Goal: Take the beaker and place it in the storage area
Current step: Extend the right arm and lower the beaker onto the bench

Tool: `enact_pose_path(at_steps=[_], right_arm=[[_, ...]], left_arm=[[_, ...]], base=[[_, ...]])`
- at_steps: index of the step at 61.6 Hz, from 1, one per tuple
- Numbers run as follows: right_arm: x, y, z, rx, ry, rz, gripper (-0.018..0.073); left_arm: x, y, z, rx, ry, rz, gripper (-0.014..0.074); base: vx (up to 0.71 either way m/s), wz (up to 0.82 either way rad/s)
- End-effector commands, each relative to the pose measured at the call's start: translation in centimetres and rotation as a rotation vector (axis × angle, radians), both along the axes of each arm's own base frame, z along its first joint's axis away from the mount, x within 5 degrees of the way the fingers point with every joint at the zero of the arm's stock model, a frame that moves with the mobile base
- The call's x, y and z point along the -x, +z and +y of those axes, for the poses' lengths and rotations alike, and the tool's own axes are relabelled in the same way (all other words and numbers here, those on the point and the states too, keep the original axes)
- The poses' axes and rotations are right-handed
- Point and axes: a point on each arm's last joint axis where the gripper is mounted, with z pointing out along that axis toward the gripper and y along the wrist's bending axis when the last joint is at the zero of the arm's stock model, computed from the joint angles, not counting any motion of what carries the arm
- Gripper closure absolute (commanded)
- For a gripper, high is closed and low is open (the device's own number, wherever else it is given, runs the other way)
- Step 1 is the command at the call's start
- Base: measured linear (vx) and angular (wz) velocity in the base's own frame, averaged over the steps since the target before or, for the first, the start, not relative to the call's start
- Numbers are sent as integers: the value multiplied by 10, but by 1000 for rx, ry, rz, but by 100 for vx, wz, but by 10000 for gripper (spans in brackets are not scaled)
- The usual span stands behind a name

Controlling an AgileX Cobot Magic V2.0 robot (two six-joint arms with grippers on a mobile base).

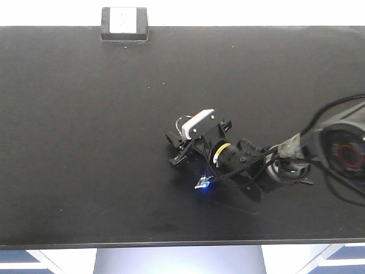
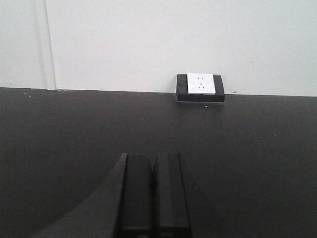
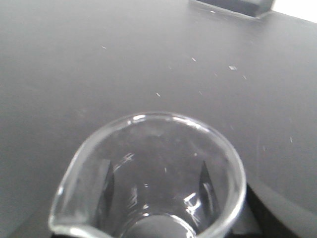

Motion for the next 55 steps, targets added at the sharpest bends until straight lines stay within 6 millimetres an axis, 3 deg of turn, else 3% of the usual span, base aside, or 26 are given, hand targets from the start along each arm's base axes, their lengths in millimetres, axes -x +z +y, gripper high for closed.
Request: enact_pose_path(at_steps=[1, 19, 27, 34, 55], right_arm=[[-9, 26, 4, -105, -10, -151, 557], [-7, 10, 3, -98, -11, -131, 544], [-7, 10, 3, -100, -10, -129, 498], [-7, 10, 4, -99, -5, -130, 412], [-7, 9, 3, -114, -19, -116, 43]], left_arm=[[1, 1, -2, 10, -19, -81, 605], [1, 1, -2, 10, -19, -81, 605], [1, 1, -2, 10, -19, -81, 605], [1, 1, -2, 10, -19, -81, 605], [1, 1, -2, 10, -19, -81, 605]], base=[[0, 0], [0, 0], [0, 0], [0, 0], [0, 0]])
